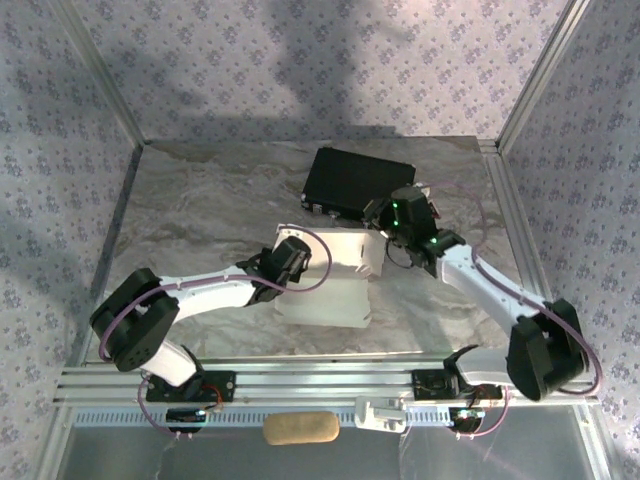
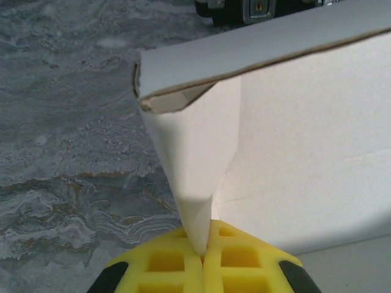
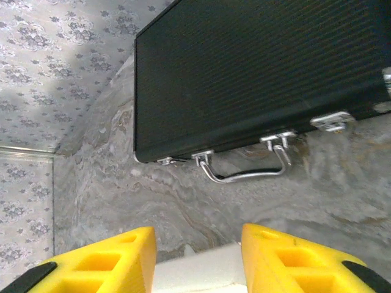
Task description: Fold the paper box
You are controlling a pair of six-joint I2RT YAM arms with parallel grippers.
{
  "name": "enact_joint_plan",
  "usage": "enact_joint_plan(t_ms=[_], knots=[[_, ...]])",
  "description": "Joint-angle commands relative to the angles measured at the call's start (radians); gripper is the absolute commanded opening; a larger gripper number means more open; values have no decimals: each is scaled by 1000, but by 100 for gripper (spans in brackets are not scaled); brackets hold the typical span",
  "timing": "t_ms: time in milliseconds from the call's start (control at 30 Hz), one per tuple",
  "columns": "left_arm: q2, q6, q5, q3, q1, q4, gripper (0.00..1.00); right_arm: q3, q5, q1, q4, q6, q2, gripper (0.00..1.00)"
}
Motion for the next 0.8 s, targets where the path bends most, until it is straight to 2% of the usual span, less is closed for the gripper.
enact_joint_plan(t_ms=[0, 200, 767], knots=[[11, -7, -65, -7, -9, 4, 0, 81, 30, 16, -69, 13, 77, 42], [10, -15, -73, -5, -21, 4, 0, 74, 78, 42, -105, 40, 81, 44], [20, -15, -81, 10, -32, -9, 0, 16, 60, 74, -66, 88, 102, 44]])
